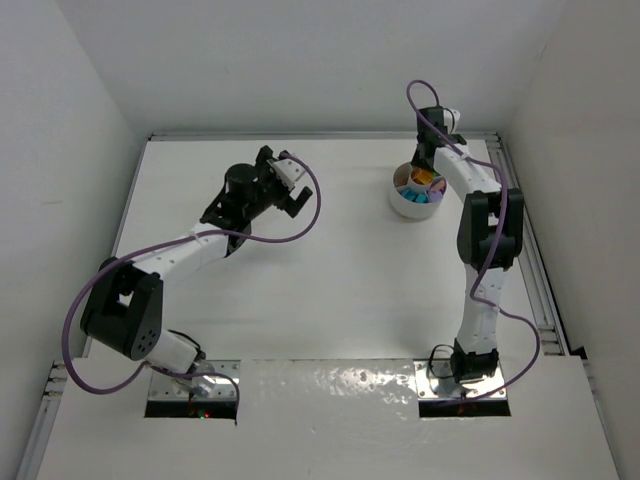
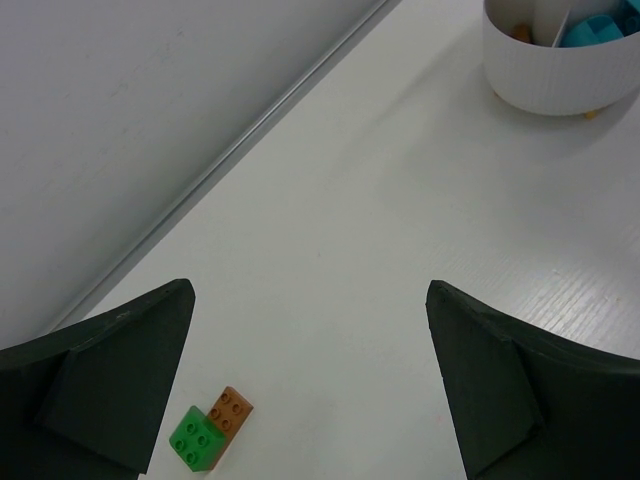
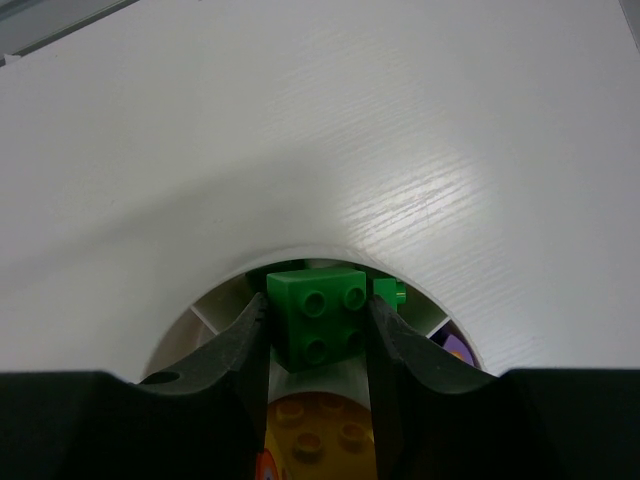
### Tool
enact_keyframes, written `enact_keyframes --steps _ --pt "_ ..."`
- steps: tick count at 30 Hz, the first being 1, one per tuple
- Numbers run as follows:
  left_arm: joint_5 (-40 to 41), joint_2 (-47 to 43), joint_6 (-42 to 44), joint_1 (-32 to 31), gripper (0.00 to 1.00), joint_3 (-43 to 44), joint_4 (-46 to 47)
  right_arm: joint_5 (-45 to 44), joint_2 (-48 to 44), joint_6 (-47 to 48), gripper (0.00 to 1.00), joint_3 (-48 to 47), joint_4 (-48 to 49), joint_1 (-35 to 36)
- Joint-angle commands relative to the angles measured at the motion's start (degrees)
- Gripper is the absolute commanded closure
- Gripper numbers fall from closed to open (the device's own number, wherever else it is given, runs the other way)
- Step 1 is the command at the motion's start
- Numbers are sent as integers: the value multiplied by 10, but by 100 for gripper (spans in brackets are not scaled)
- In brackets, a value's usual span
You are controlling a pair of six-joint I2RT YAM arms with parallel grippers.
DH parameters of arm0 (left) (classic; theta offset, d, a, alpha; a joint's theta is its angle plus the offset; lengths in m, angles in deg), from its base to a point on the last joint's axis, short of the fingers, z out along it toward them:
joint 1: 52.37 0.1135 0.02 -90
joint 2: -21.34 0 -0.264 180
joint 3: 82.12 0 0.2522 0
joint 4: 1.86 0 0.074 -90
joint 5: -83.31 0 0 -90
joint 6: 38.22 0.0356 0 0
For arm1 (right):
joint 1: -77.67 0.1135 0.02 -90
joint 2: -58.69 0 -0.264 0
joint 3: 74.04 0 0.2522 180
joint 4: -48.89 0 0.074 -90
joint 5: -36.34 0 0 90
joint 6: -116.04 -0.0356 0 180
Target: Sort the legos into containers by color
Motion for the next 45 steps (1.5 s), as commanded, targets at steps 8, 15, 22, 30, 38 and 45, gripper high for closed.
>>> enact_keyframes --steps 8,15,22,30,38,45 --pt "7 -2 10 6 0 16 17 -19 -14 2 79 -7 -5 -3" --pt "6 -1 11 7 0 18 17 -28 -45 -5 96 -1 7 -4" --pt "1 3 19 6 0 28 11 -43 -50 -6 99 5 15 -6" --pt "1 3 23 6 0 30 8 -39 -18 -17 96 -16 -9 -8" --pt "6 4 25 6 0 29 9 -21 -19 -14 76 1 3 -10" --pt "8 3 33 6 0 25 14 -16 -11 -11 66 -1 -1 -9"
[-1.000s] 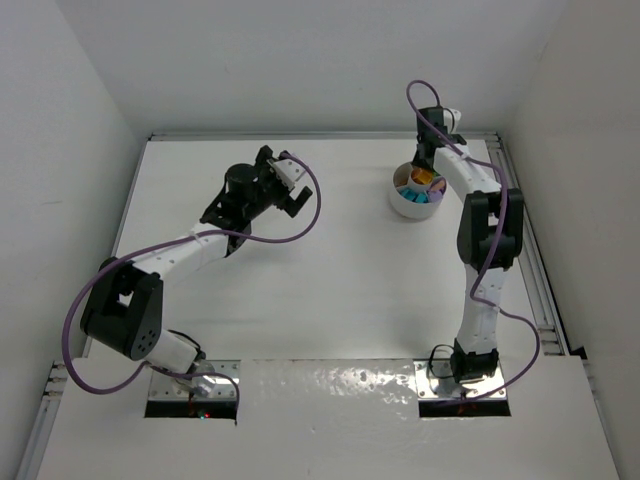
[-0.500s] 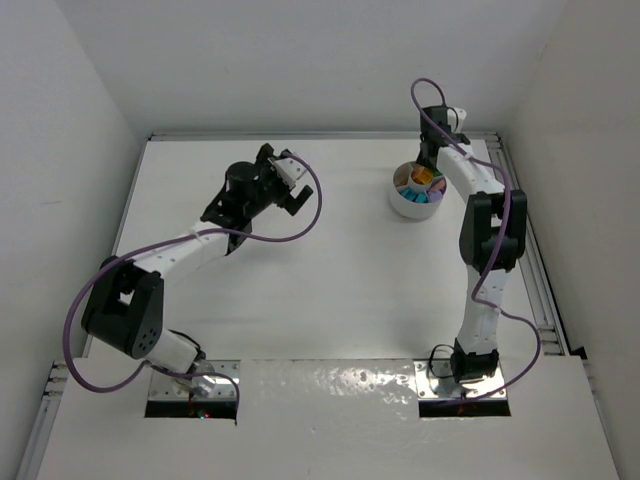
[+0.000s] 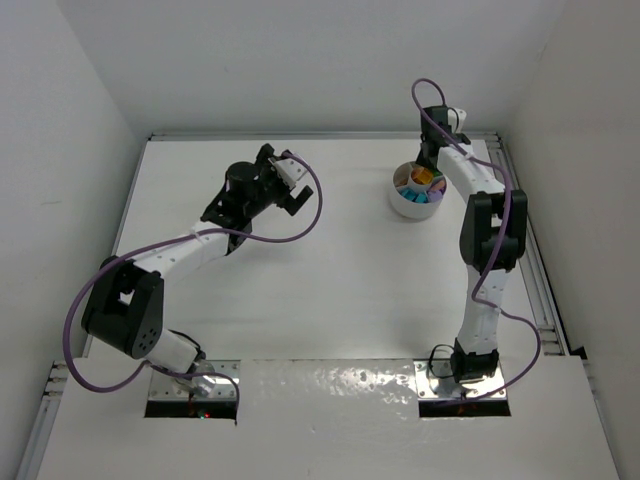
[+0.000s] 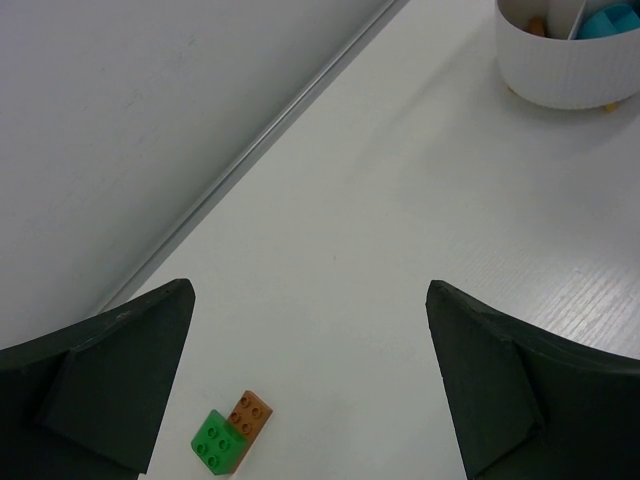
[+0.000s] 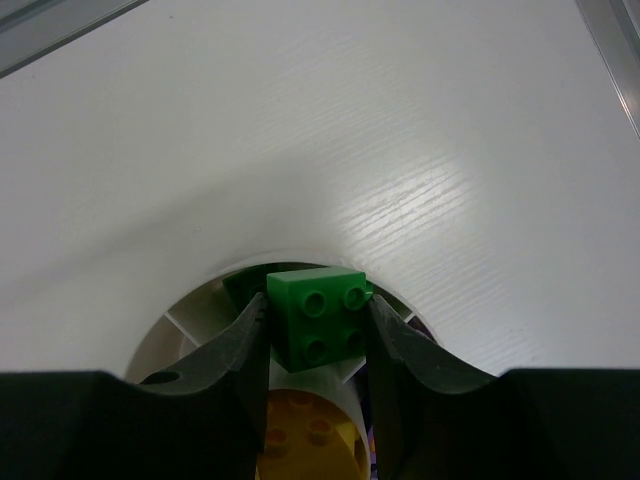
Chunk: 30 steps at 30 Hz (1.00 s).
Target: Sort the legos into containers by color
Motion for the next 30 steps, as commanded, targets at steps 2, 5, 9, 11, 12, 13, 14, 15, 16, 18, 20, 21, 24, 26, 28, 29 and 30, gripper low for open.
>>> enact_keyframes --steps 2,5,9,11,12,13,14,15,16,18,20,21,24,26,28,29,30 --pt "6 -2 6 6 0 15 18 1 3 3 64 -7 5 -2" --pt "7 -3 6 7 0 13 19 1 6 5 56 -12 -1 -2" --pt "8 -5 7 7 0 10 21 -3 3 8 50 -12 0 -2" --pt "8 -5 5 7 0 10 23 -4 3 9 48 -12 0 -2" --pt "8 -5 5 7 0 10 23 -4 3 11 48 -12 0 -2" --pt "7 -5 4 7 0 10 25 -4 1 11 48 -13 1 -2" --pt "7 -5 5 7 0 10 26 -3 0 12 47 -13 0 -2" --pt "7 -5 5 7 0 10 26 -2 0 12 47 -13 0 -2" --pt "7 -5 4 7 0 10 26 -1 -3 17 46 -13 0 -3" --pt "9 -5 4 7 0 10 25 -3 -7 20 46 -16 0 -2" --pt "16 -4 -8 7 0 10 27 2 -15 32 44 -16 1 -2" --pt "29 -3 -14 7 0 12 28 8 -18 37 44 -20 1 -2" --pt "78 9 -57 9 0 26 17 21 -36 49 43 -27 0 -2" --pt "116 22 -103 13 0 48 -1 31 -58 57 42 -22 14 -2" --pt "116 37 -129 33 12 81 -54 36 -73 70 41 -16 32 -2" --pt "102 46 -141 46 17 101 -84 36 -86 72 41 -15 36 -2" --pt "98 59 -152 71 22 125 -151 41 -93 77 41 -15 45 -2"
